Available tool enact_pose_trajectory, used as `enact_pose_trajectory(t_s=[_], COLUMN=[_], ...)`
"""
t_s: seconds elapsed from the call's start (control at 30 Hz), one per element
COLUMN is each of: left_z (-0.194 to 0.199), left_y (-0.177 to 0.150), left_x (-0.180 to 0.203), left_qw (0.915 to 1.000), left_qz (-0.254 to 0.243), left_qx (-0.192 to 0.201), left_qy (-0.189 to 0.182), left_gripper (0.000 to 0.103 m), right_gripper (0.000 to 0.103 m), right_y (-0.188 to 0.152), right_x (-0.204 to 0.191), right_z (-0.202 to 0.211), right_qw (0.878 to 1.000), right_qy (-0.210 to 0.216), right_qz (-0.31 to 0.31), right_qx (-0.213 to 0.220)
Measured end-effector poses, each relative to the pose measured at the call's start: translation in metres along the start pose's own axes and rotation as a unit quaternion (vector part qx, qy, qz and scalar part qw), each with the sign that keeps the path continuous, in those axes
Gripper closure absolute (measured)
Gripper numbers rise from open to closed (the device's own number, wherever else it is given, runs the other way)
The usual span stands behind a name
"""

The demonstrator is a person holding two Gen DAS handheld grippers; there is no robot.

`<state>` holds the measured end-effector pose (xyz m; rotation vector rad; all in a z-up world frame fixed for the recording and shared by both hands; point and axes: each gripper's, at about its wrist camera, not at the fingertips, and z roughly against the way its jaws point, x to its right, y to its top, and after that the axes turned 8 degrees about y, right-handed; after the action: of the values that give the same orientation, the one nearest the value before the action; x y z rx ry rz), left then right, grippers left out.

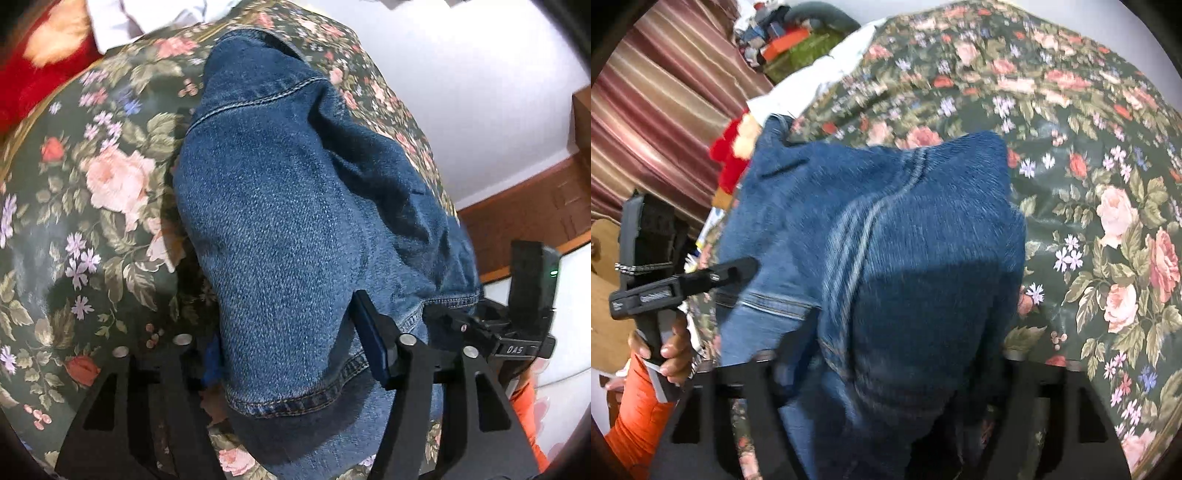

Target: Fold large clothes

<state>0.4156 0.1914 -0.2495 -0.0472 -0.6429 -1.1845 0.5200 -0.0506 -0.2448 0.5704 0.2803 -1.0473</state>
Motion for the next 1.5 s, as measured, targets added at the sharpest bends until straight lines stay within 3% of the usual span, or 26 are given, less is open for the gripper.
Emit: enact_pose_trajectory(t_s=[0.1, 0.27, 0.43, 0.53, 0.6, 0.8, 1.03, 1.33, 1.43, 1.5], left_z=[-0.008, -0.015, 0.009, 0.034, 0.05, 0.095, 0.12, 0.105, 0.085, 0.071], left_y=[-0.011, -0.025, -0.025, -0.026, -0.026, -0.028, -0.03, -0.062, -0.074, -0.084], left_x=[-0.007, -0.002, 0.021, 0.028, 0.035, 0.058, 0.051, 0.002, -0.022, -0.034], left_qw=[0.9999, 0.9998, 0.9989, 0.9978, 0.9964, 0.9903, 0.9883, 0.9934, 0.9959, 0.9944], left_qz=[0.011, 0.007, -0.046, -0.063, -0.078, -0.123, -0.132, -0.109, -0.088, -0.087], left_qx=[-0.009, -0.015, 0.008, 0.022, 0.035, 0.065, 0.076, 0.034, 0.001, -0.012], left_qy=[0.0, -0.011, 0.004, 0.002, 0.007, 0.011, 0.001, 0.004, 0.021, 0.059], left_gripper=[0.021, 0.02, 0.039, 0.05, 0.051, 0.052, 0.052, 0.052, 0.051, 0.047], right_gripper=[0.013, 0.016, 0.043, 0.052, 0.054, 0.056, 0.056, 0.057, 0.056, 0.054], right_y=[0.003, 0.0, -0.006, -0.009, -0.013, -0.028, -0.054, -0.099, -0.108, -0.11], right_x=[0.012, 0.028, 0.011, 0.004, -0.002, -0.035, -0.079, -0.099, -0.097, -0.096], right_z=[-0.011, -0.032, -0.017, -0.01, -0.007, 0.021, 0.054, 0.017, -0.008, -0.017], right_qw=[0.999, 0.992, 0.994, 0.993, 0.992, 0.992, 0.995, 0.995, 0.994, 0.994], right_qy=[0.025, 0.098, 0.099, 0.108, 0.115, 0.115, 0.09, 0.081, 0.072, 0.065], right_qz=[-0.019, -0.072, -0.044, -0.051, -0.057, -0.047, -0.018, -0.06, -0.075, -0.079], right_qx=[-0.009, -0.023, -0.006, -0.006, -0.006, 0.017, 0.041, 0.015, -0.022, -0.032])
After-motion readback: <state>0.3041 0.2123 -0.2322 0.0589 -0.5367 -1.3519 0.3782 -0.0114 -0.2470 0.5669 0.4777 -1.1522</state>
